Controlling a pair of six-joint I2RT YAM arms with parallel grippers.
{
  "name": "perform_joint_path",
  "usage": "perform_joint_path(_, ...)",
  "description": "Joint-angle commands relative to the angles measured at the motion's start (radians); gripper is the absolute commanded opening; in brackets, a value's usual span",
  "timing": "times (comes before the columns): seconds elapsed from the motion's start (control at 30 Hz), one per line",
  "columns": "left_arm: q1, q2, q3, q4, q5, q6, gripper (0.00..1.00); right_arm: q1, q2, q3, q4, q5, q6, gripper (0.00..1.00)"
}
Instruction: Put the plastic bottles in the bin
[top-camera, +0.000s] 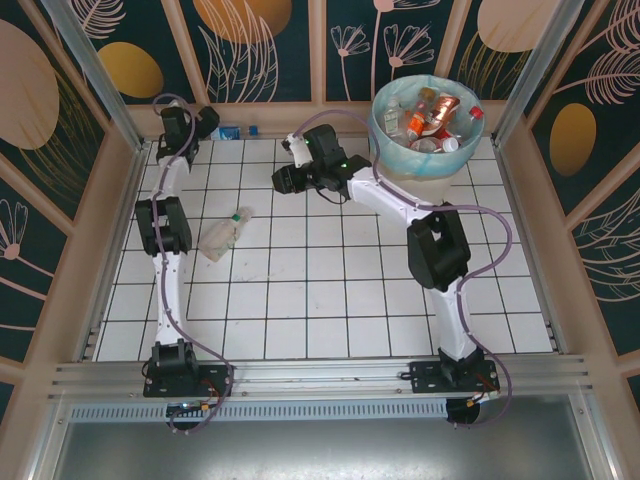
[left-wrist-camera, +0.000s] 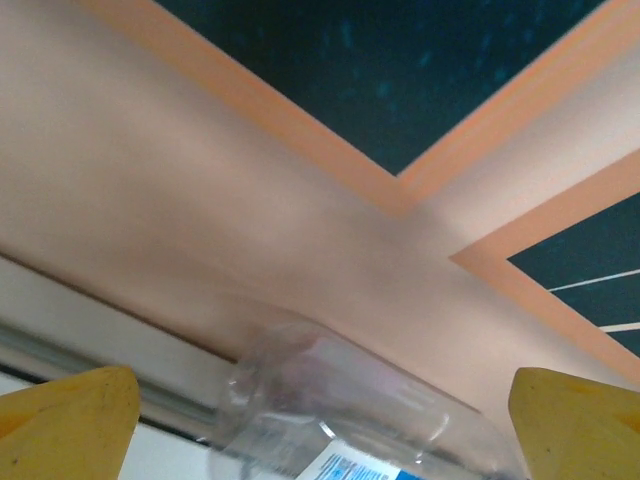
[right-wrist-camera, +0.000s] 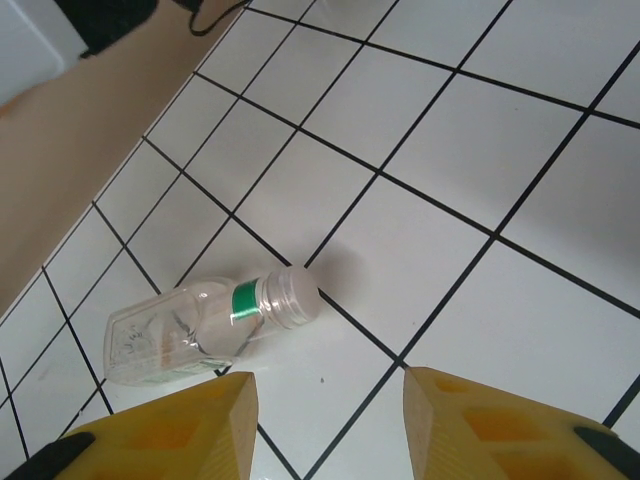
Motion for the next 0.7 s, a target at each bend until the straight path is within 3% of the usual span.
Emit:
perform_joint_path(0.0,-0.003,0.041,0.040,0.106,0.083,-0.083,0.93,-0.007,0.030,0.030,-0.019,-0.018,0.017,0.43)
perform_joint_path(0.2,-0.010,0.042,0.035,0.099,0.177,-0.058,0.89,-0.007,0.046,0.034,-0.019,-0.035,0.035,0.43)
perform_joint_path(0.43,-0.074,-0.064,-0.087,0.030,0.317,0.132,0.83,-0.007,0.049,0.033,-0.025,-0.030,0.039,0.42)
perform_joint_path(0.6,-0.142,-0.257,-0.366,0.084,0.435,0.269,0.78,-0.007,0.040,0.017,-0.029,-0.011,0.033,0.42)
perform_joint_path(0.67,-0.176,-0.362,-0.523,0.172,0.542,0.301,0.78,-0.011,0.029,0.005,-0.027,0.002,0.024,0.42)
